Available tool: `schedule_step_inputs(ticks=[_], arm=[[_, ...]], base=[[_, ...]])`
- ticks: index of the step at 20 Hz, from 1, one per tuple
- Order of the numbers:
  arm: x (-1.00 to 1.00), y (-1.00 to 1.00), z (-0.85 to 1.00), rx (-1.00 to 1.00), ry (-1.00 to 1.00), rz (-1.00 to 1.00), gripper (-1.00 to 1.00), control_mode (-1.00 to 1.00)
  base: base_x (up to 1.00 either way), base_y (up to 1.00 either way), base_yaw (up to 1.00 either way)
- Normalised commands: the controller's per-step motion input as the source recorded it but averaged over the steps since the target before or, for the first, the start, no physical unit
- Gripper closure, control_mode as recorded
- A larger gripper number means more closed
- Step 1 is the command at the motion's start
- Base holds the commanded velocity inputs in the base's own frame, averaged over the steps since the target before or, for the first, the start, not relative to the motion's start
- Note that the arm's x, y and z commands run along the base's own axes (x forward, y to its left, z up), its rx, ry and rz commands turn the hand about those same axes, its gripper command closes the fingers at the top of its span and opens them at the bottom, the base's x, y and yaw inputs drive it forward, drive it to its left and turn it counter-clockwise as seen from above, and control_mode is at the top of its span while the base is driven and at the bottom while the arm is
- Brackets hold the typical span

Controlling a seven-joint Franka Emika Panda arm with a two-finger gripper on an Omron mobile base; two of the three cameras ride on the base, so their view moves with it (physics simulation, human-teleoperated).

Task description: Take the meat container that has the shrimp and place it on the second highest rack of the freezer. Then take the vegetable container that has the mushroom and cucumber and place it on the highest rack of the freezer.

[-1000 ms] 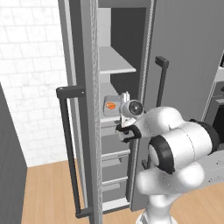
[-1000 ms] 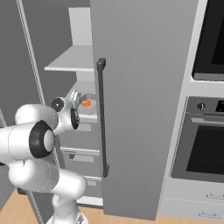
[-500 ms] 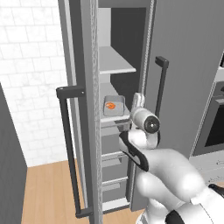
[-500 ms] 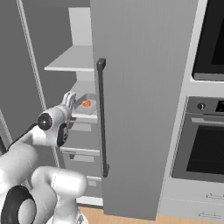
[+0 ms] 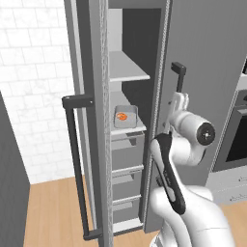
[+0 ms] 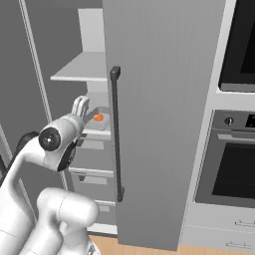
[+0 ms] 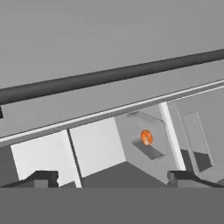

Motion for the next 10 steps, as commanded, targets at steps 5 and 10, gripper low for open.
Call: schedule_step_inputs(ticks=[5, 10], arm=[[-0.81, -0.26, 1.00, -0.05, 0.22, 0.00, -1.00, -1.00], [0.11, -0.18, 0.33, -0.13, 0.46, 0.03, -1.00, -1.00]], base=[[0.00, 0.00, 0.00], [0.00, 0.00, 0.00]])
